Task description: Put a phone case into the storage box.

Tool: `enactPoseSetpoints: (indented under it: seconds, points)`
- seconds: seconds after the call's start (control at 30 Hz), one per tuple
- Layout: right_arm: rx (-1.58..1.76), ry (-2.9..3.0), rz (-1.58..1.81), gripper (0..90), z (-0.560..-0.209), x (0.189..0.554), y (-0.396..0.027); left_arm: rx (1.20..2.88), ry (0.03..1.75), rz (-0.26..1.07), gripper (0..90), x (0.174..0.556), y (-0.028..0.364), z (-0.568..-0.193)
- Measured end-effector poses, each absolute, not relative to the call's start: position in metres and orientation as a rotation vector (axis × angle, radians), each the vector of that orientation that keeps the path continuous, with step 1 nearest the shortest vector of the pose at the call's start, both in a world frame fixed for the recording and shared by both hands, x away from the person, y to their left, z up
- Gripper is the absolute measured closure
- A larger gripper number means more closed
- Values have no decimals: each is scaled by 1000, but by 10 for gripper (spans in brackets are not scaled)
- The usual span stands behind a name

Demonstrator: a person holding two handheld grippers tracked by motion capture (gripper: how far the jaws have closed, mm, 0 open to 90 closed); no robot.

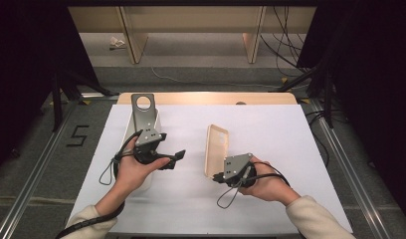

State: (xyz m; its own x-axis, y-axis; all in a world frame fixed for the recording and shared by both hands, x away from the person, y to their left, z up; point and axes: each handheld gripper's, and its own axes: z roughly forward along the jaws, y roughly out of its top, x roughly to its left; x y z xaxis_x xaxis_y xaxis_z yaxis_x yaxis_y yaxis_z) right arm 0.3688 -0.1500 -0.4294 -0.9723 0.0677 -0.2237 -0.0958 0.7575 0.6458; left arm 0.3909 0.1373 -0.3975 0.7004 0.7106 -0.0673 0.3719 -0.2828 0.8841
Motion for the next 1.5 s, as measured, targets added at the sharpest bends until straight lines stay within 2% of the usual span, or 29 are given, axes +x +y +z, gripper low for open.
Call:
enactPoseSetpoints:
  seconds: [0.1, 0.33, 0.87, 1.13, 1.43, 1.5]
  points:
    - [-30, 2721, 1020, 884, -429, 368, -149, 1901, 853, 403, 150, 397, 130, -395]
    - [-33, 2715, 1022, 884, -429, 367, -146, 1925, 853, 332, 155, 409, 111, -390]
    - [-43, 2705, 1040, 884, -428, 366, -144, 1942, 902, 269, 210, 428, 83, -385]
    - [-51, 2698, 1046, 884, -428, 366, -144, 1943, 932, 241, 299, 437, 70, -384]
    - [-66, 2698, 1048, 884, -427, 364, -141, 1958, 1000, 204, 458, 448, 63, -384]
    - [-63, 2698, 1047, 885, -427, 364, -141, 1952, 1027, 163, 494, 450, 62, -385]
